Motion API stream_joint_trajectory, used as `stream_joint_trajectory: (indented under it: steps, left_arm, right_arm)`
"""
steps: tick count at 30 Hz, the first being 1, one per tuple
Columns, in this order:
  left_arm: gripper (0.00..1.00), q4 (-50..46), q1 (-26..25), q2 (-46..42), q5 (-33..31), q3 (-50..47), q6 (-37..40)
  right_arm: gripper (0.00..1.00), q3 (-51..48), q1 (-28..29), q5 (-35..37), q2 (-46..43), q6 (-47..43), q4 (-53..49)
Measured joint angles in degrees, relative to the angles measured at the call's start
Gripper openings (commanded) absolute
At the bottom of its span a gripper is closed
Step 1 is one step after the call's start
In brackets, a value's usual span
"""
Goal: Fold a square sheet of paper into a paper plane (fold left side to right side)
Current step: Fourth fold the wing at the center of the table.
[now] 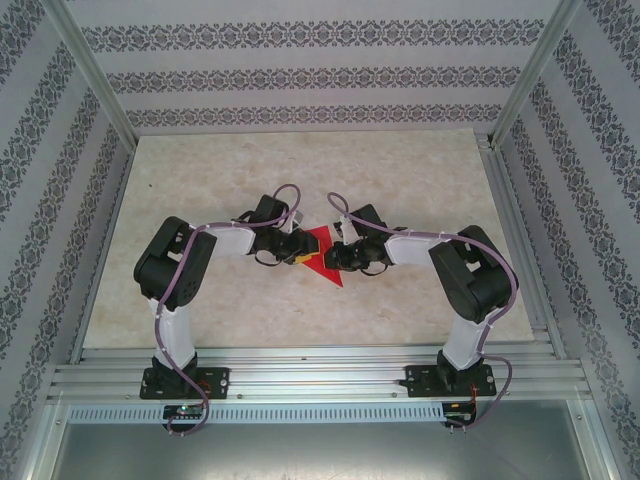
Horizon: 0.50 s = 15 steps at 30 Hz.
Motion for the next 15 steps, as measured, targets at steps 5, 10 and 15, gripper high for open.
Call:
stream_joint_trajectory:
  steps: [5,10,15]
  left_arm:
    - [0.42,-0.7,0.0,0.2,0.0,0.5,0.2]
    - [0.42,-1.1,0.0,0.3,0.0,0.7,0.3]
    - [0.42,-1.5,0.0,0.4,0.0,0.9,0.5]
  right_arm:
    - [0.28,0.0,-0.2,-0.5,0.0,0.8,0.0]
    - [0.3,0.9,-0.7,-0.3,0.0,0.6,-0.9]
    - [0.31,3.0,-0.7,0.9,0.0,-0.8,-3.0]
